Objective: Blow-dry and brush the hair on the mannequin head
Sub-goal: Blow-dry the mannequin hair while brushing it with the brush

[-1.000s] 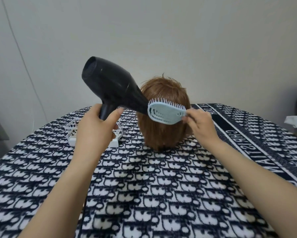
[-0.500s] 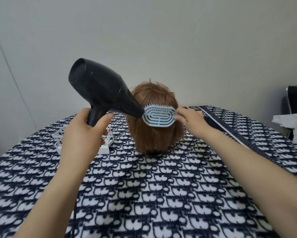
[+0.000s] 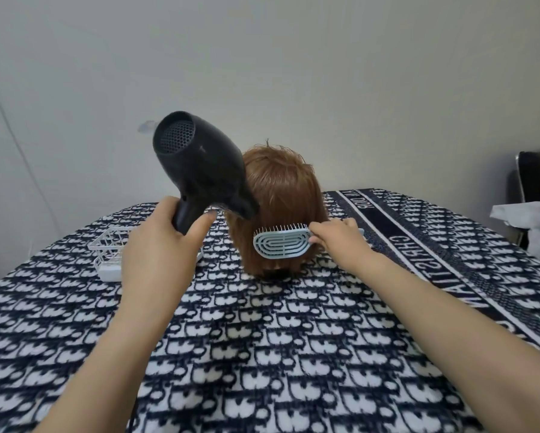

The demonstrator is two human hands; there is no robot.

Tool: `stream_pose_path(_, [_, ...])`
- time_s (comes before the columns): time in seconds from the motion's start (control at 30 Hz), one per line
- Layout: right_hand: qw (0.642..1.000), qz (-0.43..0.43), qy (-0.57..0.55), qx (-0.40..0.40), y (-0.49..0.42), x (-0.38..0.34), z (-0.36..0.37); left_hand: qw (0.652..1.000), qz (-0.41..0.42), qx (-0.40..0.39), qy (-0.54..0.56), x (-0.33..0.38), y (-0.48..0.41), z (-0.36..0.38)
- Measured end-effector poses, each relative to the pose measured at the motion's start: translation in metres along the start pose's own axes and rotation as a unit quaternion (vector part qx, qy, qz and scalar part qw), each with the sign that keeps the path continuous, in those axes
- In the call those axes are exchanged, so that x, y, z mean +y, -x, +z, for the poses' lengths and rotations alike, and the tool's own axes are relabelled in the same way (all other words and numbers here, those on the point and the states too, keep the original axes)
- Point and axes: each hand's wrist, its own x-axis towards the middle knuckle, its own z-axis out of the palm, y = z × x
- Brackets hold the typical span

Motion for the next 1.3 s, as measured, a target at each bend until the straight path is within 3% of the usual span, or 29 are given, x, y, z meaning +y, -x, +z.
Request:
stream_pose_path(0.13, [0.996, -0.031, 0.073, -0.046, 0.000, 0.001, -0.002, 0.987, -0.046, -0.058, 0.145, 0.002, -0.003, 0.004])
stream_pose_path(0.3, [0.992, -0.004, 0.084, -0.091, 0.022, 0.002, 0.022, 0.991, -0.033, -0.046, 0.125, -0.003, -0.002, 0.005])
stream_pose_path(0.47, [0.992, -0.002, 0.085, -0.098, 0.034, -0.001, 0.046, 0.975, -0.073, -0.080, 0.194, -0.003, -0.005, 0.002])
stream_pose_path(0.6, [0.994, -0.035, 0.096, -0.039, 0.043, 0.001, 0.048, 0.999, -0.012, -0.035, 0.031, -0.006, -0.002, 0.001])
stream_pose_path(0.7, [0.992, -0.086, 0.086, 0.030, 0.052, 0.001, 0.042, 0.996, -0.018, -0.047, 0.071, -0.001, 0.001, 0.001])
stream_pose_path(0.77, [0.991, -0.097, 0.078, 0.053, 0.056, 0.000, 0.037, 0.999, 0.013, -0.031, 0.007, 0.003, 0.003, 0.002])
stream_pose_path(0.9, [0.991, -0.101, 0.049, 0.071, 0.065, 0.001, 0.028, 0.999, 0.019, -0.030, 0.012, 0.009, 0.008, 0.002])
stream_pose_path(1.07, [0.990, -0.022, -0.102, 0.096, 0.073, 0.000, 0.014, 0.999, 0.015, -0.042, 0.027, 0.013, 0.010, 0.005])
stream_pose_path(1.13, [0.972, 0.044, -0.198, 0.121, 0.075, -0.004, 0.011, 0.998, 0.011, -0.042, 0.042, 0.015, 0.011, 0.006])
stream_pose_path(1.2, [0.932, 0.137, -0.313, 0.124, 0.071, -0.012, 0.009, 0.998, 0.019, -0.042, 0.032, 0.017, 0.012, 0.009])
stream_pose_path(1.27, [0.858, 0.236, -0.443, 0.104, 0.063, -0.022, 0.006, 0.998, 0.022, -0.039, 0.034, 0.018, 0.012, 0.012])
stream_pose_path(1.3, [0.804, 0.283, -0.516, 0.087, 0.058, -0.029, 0.004, 0.999, 0.029, -0.034, 0.029, 0.018, 0.011, 0.013])
